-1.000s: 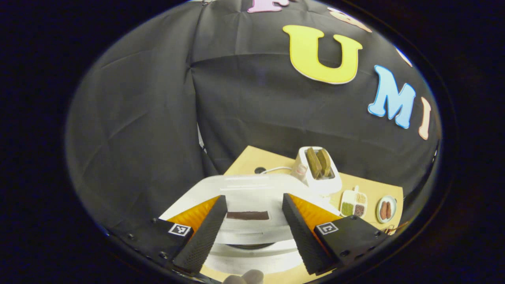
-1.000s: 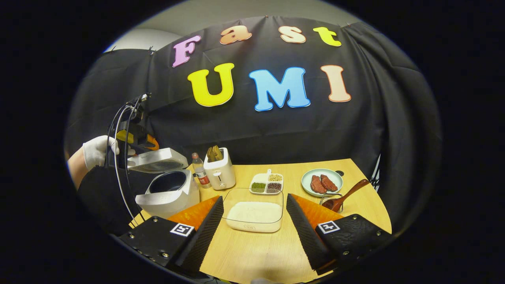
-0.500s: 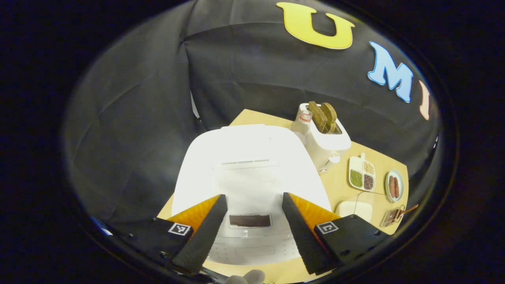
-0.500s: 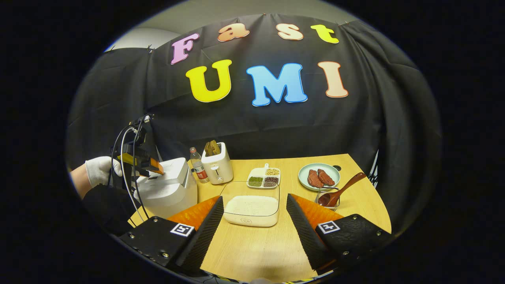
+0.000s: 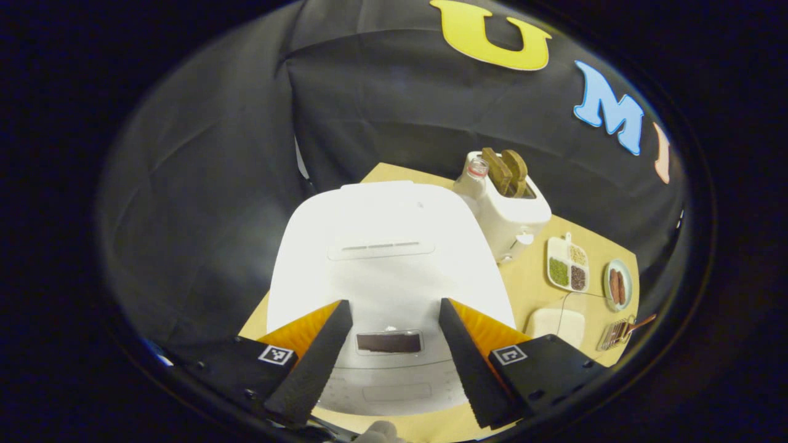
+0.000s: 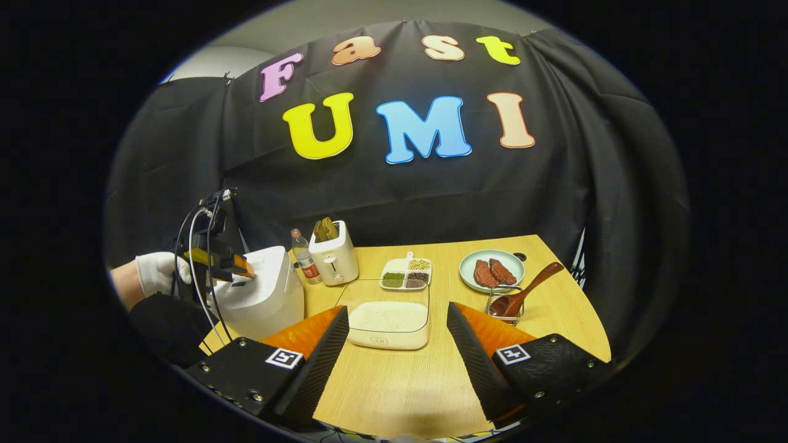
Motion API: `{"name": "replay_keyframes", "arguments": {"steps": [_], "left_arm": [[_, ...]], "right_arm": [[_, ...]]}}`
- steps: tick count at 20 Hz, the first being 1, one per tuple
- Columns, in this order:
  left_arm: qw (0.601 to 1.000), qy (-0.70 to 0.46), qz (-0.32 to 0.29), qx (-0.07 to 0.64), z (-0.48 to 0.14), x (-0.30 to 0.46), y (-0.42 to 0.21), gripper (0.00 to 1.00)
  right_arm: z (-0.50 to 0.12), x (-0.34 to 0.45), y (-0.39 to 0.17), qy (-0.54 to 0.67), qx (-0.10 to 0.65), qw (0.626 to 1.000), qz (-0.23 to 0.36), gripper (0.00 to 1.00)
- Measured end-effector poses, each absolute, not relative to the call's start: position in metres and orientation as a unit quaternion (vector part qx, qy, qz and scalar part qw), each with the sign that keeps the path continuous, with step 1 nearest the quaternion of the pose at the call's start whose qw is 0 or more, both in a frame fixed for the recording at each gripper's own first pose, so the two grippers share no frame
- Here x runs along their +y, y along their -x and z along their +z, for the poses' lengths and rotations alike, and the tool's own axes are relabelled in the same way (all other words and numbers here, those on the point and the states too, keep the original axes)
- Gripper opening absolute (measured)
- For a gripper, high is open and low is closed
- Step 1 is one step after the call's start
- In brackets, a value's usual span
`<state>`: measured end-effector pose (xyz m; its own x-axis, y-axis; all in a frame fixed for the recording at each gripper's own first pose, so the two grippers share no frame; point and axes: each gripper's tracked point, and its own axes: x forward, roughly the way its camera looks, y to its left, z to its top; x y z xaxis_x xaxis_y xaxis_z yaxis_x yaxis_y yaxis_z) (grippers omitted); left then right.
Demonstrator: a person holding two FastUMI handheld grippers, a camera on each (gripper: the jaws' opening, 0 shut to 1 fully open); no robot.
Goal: Close the left gripper, press the button to open the rice cooker; take a wooden spoon from the chopstick holder with the right hand, scoop a spoonful of rice and pour it into the rice cooker, then put the wooden spoon back into the chopstick holder.
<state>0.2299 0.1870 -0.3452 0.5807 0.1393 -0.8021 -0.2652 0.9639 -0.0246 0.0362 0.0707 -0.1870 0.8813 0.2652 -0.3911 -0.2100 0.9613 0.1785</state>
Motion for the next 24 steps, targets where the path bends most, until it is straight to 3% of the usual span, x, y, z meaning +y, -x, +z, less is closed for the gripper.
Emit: {"name": "replay_keyframes", "arguments": {"steps": [10,11,18,24], "left_arm": [[0.892,0.077,0.097,0.434,-0.338,0.180,-0.228,1.00],[0.897,0.081,0.102,0.423,-0.330,0.178,-0.225,0.96],[0.977,0.009,0.065,0.203,-0.177,0.143,-0.202,0.98],[0.997,0.006,0.030,0.068,-0.040,0.110,-0.126,0.97]], "right_arm": [[-0.168,0.061,-0.027,-0.059,0.192,0.973,0.118,0.98],[-0.166,0.059,-0.026,-0.055,0.189,0.973,0.117,0.98],[-0.132,0.044,-0.031,-0.051,0.151,0.983,0.097,0.98],[-0.095,0.028,-0.040,-0.058,0.101,0.990,0.074,0.98]]}}
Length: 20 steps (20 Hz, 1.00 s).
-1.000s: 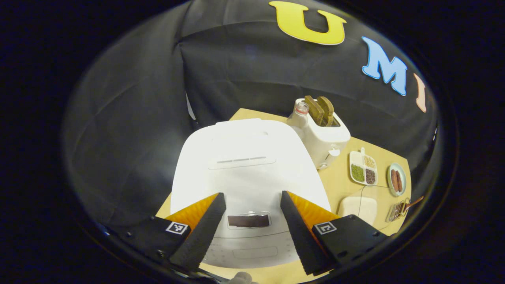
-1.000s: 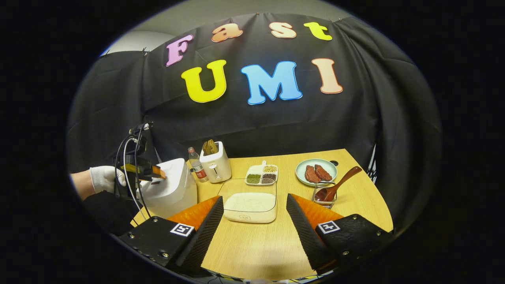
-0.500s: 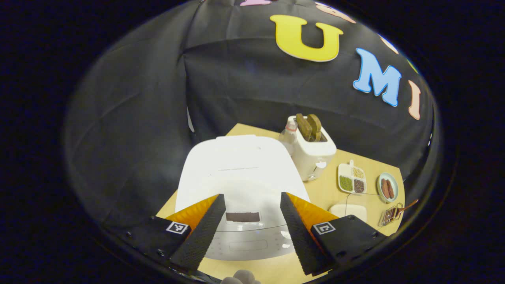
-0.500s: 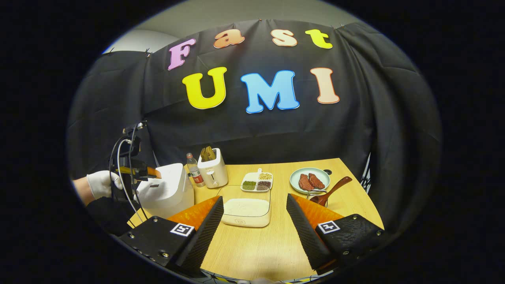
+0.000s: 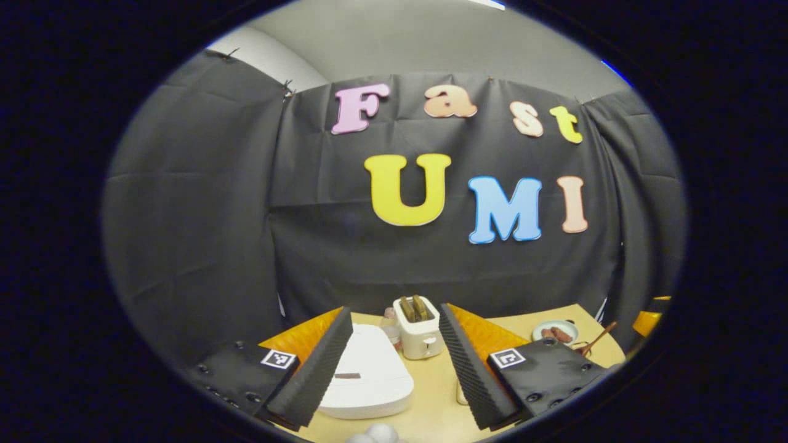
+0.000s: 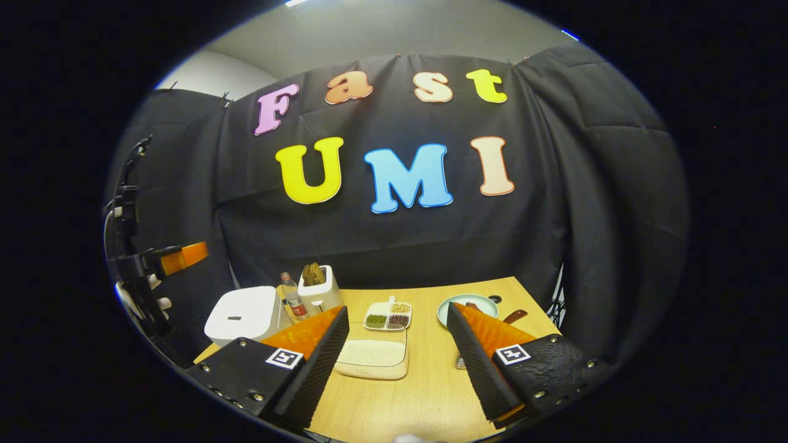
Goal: Close the left gripper, press the button to open the rice cooker; take a wooden spoon from the chopstick holder with the right hand, scoop a spoonful of rice and pour it into the rice cooker, then put the wooden spoon back into the chopstick holder.
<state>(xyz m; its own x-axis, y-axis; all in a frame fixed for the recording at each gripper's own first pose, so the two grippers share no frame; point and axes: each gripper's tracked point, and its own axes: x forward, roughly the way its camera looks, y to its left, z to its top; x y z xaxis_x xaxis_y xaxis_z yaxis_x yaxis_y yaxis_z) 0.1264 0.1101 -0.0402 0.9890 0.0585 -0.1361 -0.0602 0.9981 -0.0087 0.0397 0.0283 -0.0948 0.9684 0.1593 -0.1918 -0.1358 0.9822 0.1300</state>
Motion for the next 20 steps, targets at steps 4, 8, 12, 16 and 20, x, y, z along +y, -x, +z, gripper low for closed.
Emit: {"name": "replay_keyframes", "arguments": {"steps": [4,8,12,16,20], "left_arm": [[0.999,-0.004,0.012,0.029,-0.012,0.083,-0.082,0.99],[0.999,0.014,0.013,0.029,-0.013,0.076,-0.057,0.99],[0.999,0.011,0.010,0.032,-0.017,0.073,-0.048,0.99],[0.999,0.023,0.014,0.036,-0.018,0.078,-0.049,1.00],[0.999,0.021,0.015,0.034,-0.016,0.079,-0.051,0.99]], "right_arm": [[-0.076,0.021,-0.042,-0.052,0.075,0.994,0.067,0.98],[-0.058,0.017,-0.042,-0.046,0.049,0.996,0.059,0.98],[-0.045,0.021,-0.042,-0.034,0.030,0.997,0.062,0.98],[-0.042,0.024,-0.041,-0.037,0.025,0.997,0.065,0.98],[-0.039,0.022,-0.040,-0.039,0.024,0.997,0.061,0.98]]}}
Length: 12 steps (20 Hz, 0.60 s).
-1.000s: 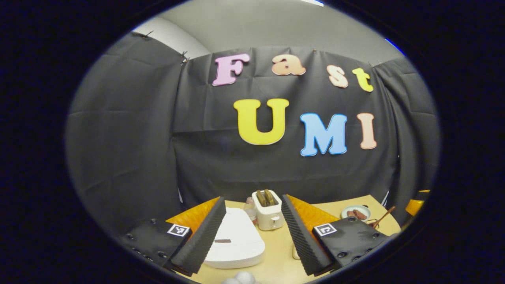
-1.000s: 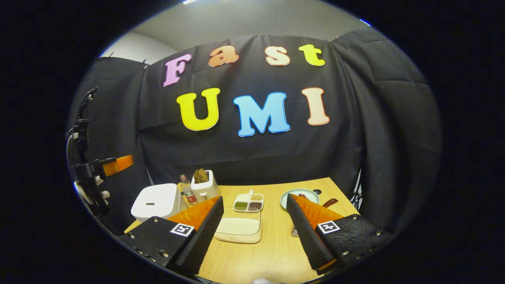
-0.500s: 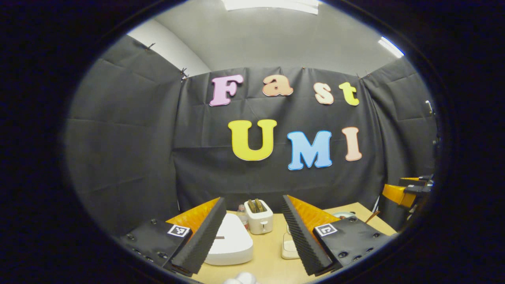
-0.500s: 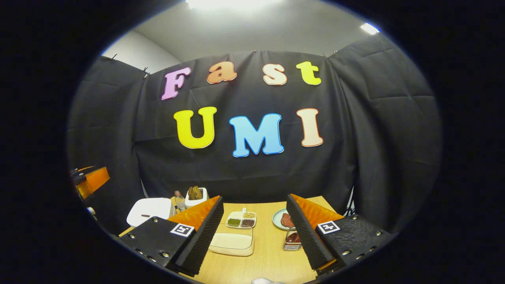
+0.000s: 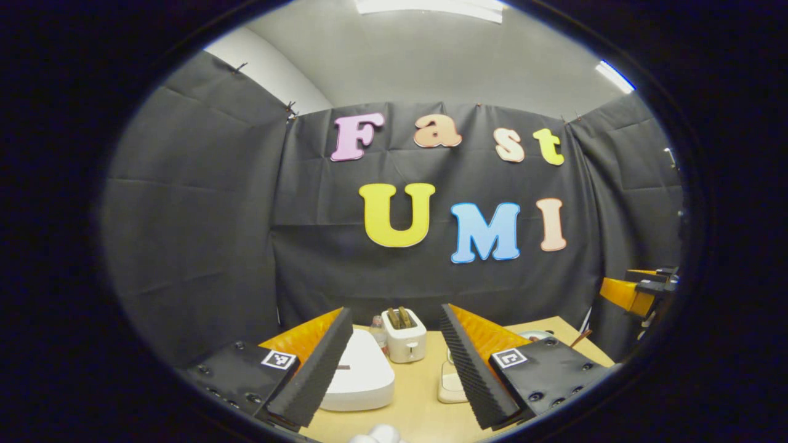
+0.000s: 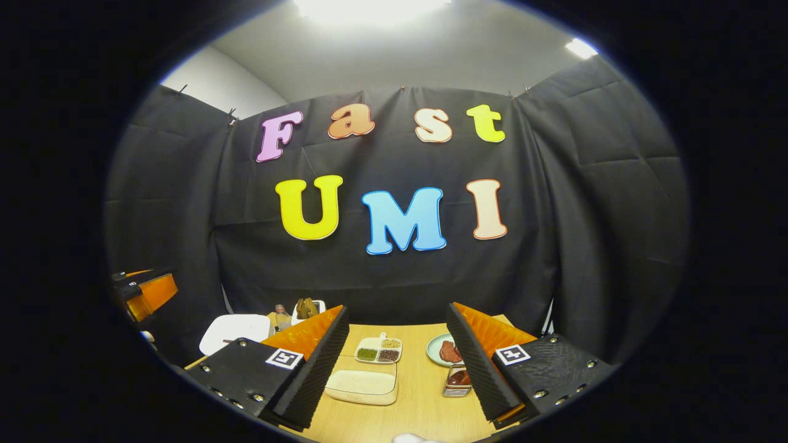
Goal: Close the left gripper, press the button to open the rice cooker; take a wooden spoon from the chopstick holder with the right hand, scoop a spoonful of rice and pour it into the rice cooker, then put the wooden spoon back into the chopstick holder.
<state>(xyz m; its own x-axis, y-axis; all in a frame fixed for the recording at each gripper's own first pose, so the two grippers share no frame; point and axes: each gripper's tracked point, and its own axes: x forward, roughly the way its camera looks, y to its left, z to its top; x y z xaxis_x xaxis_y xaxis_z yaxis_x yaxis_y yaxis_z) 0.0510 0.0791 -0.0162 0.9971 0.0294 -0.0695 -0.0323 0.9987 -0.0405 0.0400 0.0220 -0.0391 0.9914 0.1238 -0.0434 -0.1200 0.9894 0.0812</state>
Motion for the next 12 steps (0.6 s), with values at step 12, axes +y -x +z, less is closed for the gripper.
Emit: {"name": "replay_keyframes", "arguments": {"steps": [12], "left_arm": [[1.000,0.007,0.009,0.025,-0.006,0.075,-0.052,0.99]], "right_arm": [[-0.032,0.017,-0.037,-0.046,0.016,0.997,0.054,0.98]]}}
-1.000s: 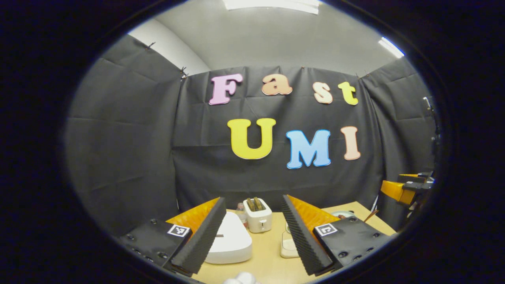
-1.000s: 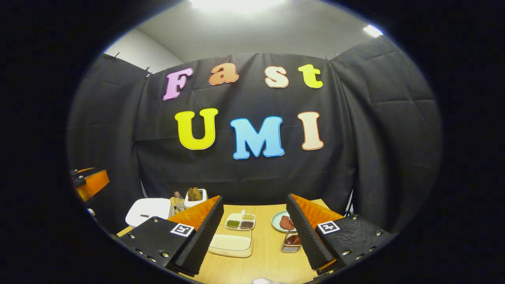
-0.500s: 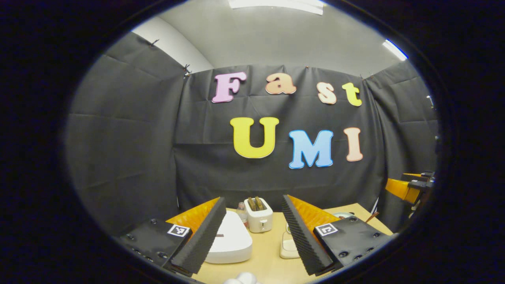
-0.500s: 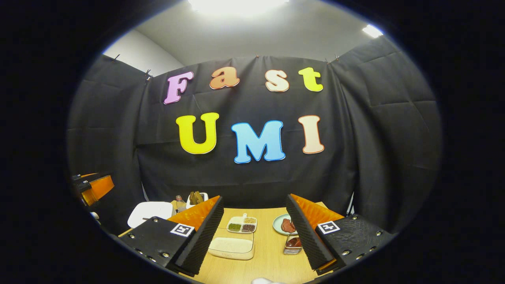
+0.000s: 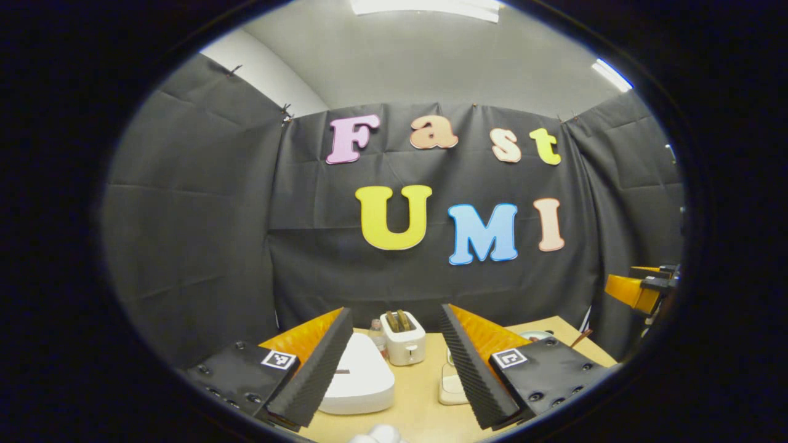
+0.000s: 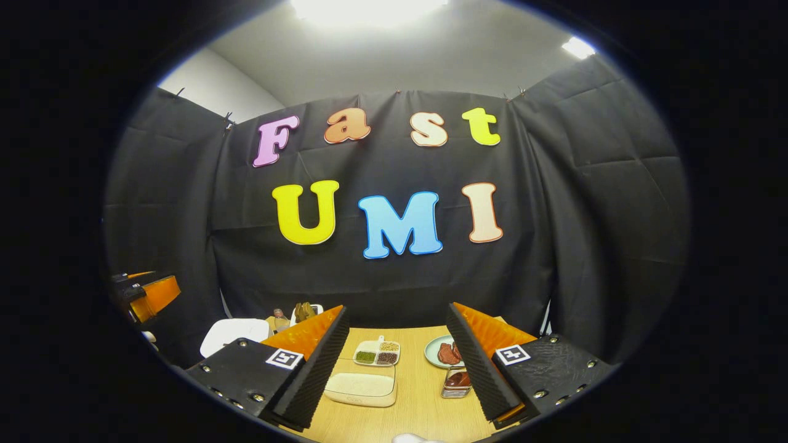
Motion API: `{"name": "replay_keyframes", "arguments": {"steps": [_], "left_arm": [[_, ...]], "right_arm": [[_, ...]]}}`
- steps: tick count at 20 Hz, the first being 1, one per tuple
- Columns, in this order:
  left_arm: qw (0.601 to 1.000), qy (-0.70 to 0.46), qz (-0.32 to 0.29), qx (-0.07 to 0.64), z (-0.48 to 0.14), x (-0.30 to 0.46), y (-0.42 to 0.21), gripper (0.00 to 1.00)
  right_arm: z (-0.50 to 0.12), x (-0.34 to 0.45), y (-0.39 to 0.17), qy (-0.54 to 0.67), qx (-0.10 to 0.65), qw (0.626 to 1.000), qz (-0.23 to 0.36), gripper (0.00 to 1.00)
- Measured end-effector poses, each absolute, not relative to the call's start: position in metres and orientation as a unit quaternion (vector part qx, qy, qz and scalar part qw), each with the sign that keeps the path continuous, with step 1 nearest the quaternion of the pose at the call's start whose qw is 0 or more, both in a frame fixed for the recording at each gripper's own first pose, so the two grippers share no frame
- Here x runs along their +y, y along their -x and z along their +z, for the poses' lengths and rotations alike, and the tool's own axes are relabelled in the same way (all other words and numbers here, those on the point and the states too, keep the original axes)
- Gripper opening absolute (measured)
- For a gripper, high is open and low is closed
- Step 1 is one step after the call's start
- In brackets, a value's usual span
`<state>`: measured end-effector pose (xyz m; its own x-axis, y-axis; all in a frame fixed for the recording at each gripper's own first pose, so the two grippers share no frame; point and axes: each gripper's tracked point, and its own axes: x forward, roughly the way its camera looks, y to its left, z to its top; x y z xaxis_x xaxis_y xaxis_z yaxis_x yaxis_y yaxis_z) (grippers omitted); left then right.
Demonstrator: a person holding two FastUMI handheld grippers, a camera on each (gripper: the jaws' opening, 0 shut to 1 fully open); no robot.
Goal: Close the left gripper, press the button to open the rice cooker; take a wooden spoon from the chopstick holder with the right hand, scoop a spoonful of rice and pour it into the rice cooker, then put the wooden spoon back into the chopstick holder.
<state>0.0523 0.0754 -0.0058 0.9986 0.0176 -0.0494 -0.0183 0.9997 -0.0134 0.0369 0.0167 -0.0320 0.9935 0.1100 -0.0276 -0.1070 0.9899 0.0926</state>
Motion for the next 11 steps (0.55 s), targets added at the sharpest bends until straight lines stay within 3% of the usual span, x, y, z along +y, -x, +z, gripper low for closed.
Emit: {"name": "replay_keyframes", "arguments": {"steps": [11], "left_arm": [[1.000,0.005,0.003,0.025,-0.0053,0.0721,-0.0532,0.99]], "right_arm": [[-0.0265,0.0150,-0.0320,-0.044,0.012,0.998,0.052,0.98]]}}
